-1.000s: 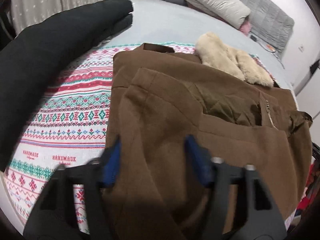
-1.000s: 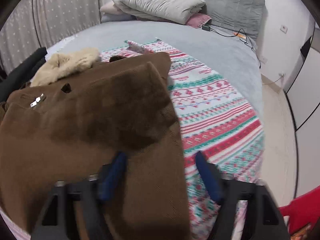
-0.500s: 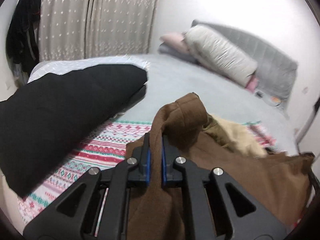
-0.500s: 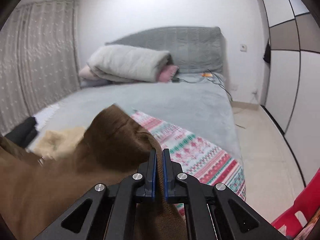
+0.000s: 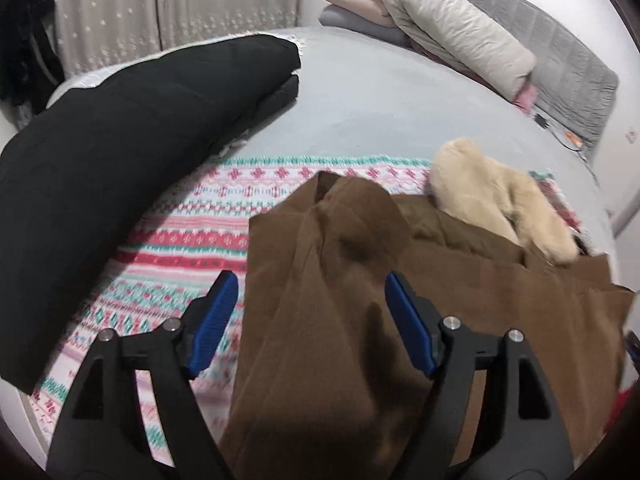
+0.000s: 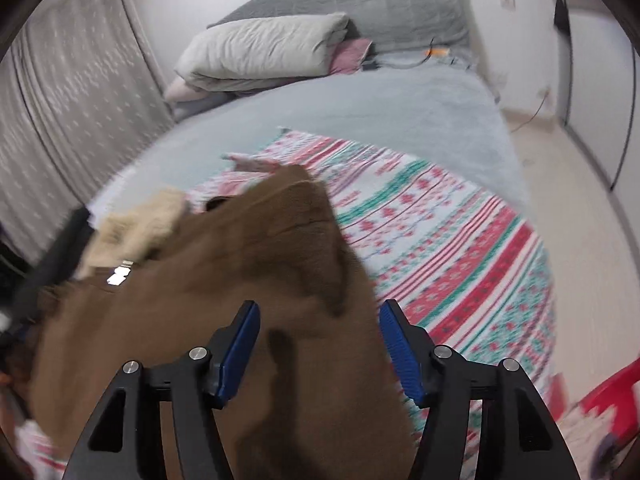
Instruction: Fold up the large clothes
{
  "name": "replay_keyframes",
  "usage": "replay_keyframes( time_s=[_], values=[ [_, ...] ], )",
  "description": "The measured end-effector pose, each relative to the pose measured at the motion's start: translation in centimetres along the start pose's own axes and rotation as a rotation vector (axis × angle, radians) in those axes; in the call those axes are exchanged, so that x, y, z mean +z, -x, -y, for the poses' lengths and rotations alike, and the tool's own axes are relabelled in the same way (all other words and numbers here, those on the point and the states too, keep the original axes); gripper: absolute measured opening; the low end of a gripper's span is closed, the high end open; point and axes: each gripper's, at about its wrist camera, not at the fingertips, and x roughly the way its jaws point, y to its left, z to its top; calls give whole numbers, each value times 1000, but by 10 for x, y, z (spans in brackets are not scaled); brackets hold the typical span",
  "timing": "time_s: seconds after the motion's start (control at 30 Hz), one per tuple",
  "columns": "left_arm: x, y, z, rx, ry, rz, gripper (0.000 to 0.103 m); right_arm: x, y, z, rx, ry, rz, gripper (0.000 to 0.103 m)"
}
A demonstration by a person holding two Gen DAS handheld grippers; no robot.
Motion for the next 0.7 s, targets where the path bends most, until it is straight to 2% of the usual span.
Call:
replay_keyframes(
  time_s=[0.1, 0.2, 0.37, 0.43, 0.53, 0.7],
  values=[
    [-14, 9, -14, -93, 18, -67, 81, -3, 7, 3, 48, -38, -45, 68],
    [-34, 8, -31, -171, 60, -152, 81, -8, 5, 14, 43, -84, -107, 69],
    [-63, -14, -57, -289, 192, -321, 81, -26, -9, 39, 139, -231, -243, 70],
    [-74, -28, -67, -371, 258, -374, 84, -31, -19, 43, 164, -254, -290, 70],
    [-76, -29, -67, -453, 235, -365, 91, -41, -36, 45, 262, -283, -351, 71],
    [-77, -32, -51, -499, 192, -363, 92, -41, -52, 47, 345, -307, -310, 73]
  ],
)
